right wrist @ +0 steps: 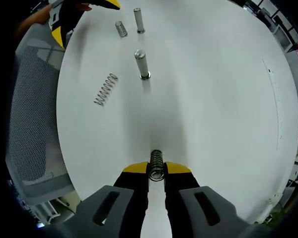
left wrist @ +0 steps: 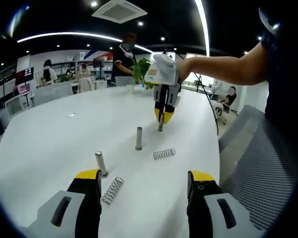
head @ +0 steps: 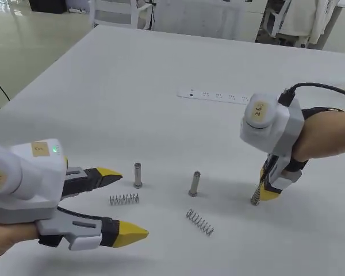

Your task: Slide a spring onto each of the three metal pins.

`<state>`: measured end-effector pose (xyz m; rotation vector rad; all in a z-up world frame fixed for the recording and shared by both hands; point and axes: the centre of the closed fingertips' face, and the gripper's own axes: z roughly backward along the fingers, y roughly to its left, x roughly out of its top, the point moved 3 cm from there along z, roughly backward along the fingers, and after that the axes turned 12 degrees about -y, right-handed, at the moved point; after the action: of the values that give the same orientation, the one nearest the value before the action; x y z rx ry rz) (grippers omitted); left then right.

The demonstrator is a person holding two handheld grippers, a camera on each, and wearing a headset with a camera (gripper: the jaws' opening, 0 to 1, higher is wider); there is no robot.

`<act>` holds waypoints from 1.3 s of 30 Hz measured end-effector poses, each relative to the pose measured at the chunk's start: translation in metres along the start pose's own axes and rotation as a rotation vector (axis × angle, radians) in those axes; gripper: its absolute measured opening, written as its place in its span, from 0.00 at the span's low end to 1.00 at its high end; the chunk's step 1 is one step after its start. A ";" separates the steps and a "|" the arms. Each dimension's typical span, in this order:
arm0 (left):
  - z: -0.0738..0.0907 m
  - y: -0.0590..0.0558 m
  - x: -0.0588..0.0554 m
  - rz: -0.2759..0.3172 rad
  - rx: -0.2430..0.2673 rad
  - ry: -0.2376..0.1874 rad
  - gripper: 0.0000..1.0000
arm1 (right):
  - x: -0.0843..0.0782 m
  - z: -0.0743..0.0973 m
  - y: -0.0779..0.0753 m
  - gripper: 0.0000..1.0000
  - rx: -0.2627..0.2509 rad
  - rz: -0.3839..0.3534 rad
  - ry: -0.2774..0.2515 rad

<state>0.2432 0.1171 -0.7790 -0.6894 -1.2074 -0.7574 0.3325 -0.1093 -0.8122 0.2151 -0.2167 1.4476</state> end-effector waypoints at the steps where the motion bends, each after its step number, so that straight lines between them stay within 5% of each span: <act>1: 0.000 0.000 0.000 0.000 0.000 -0.001 0.66 | 0.000 0.000 0.000 0.09 0.000 0.001 0.001; 17: -0.001 0.001 0.000 0.002 -0.001 -0.002 0.65 | -0.003 -0.005 -0.003 0.10 0.008 -0.007 0.002; 39: -0.002 0.001 0.001 -0.002 -0.002 -0.004 0.66 | -0.004 -0.003 0.000 0.41 0.000 -0.036 -0.043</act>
<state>0.2451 0.1162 -0.7780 -0.6916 -1.2116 -0.7590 0.3323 -0.1125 -0.8166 0.2490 -0.2465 1.4084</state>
